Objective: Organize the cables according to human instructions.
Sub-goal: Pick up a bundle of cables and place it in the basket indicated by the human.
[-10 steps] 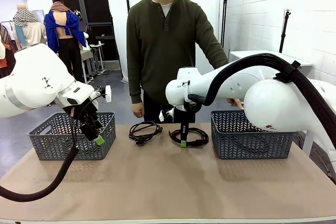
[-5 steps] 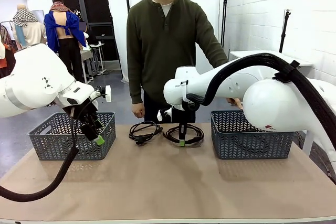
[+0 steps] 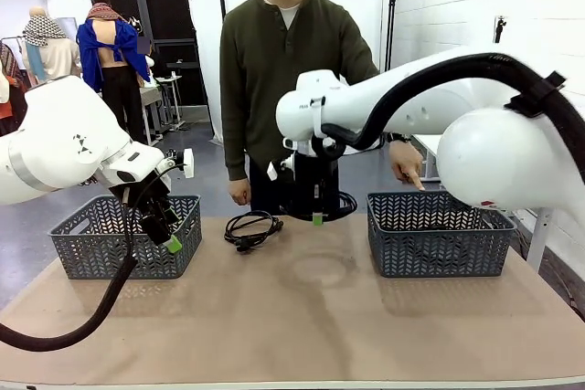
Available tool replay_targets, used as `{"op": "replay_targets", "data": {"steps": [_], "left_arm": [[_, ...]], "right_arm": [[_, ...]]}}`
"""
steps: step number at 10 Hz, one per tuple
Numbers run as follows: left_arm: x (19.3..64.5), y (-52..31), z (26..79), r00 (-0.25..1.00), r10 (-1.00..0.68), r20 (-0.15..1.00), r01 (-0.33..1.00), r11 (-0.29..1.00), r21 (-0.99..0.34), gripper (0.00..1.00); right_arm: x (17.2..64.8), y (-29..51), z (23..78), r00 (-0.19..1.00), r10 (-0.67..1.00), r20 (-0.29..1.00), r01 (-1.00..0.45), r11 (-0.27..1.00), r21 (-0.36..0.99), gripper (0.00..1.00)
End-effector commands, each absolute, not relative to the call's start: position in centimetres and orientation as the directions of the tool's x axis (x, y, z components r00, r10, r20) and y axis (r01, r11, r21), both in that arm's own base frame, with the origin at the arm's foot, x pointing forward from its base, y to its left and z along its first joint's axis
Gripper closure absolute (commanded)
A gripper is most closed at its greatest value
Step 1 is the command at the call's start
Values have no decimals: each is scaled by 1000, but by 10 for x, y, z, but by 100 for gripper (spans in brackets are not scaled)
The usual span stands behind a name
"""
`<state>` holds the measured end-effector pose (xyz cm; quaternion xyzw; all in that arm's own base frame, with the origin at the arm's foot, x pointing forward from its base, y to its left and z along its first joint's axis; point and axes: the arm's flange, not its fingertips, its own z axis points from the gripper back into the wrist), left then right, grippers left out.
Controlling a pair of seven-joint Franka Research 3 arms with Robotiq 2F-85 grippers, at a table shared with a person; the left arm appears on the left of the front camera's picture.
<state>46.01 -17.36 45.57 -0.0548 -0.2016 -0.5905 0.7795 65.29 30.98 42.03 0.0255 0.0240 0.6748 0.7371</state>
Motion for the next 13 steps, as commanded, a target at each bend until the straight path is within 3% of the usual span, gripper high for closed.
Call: {"op": "replay_targets", "data": {"steps": [1, 4, 8, 10, 13], "left_arm": [[460, -174, 459, 222, -901, 373, 945, 293, 146, 0], [460, -174, 459, 222, -901, 373, 945, 293, 146, 0], [460, -174, 459, 222, -901, 373, 945, 293, 146, 0], [460, -174, 459, 222, -901, 373, 945, 293, 146, 0], [460, -174, 459, 222, -901, 373, 945, 293, 146, 0]], "right_arm": [[648, 308, 446, 53, 997, -62, -997, 56, 49, 100], [623, 283, 480, 4, 998, -59, -998, 7, 54, 100], [597, 229, 505, 23, 999, -43, -999, 25, 47, 100], [595, 223, 497, 78, 996, -32, -996, 79, 42, 100], [610, 231, 512, 46, 996, -72, -998, 49, 47, 100]]}}
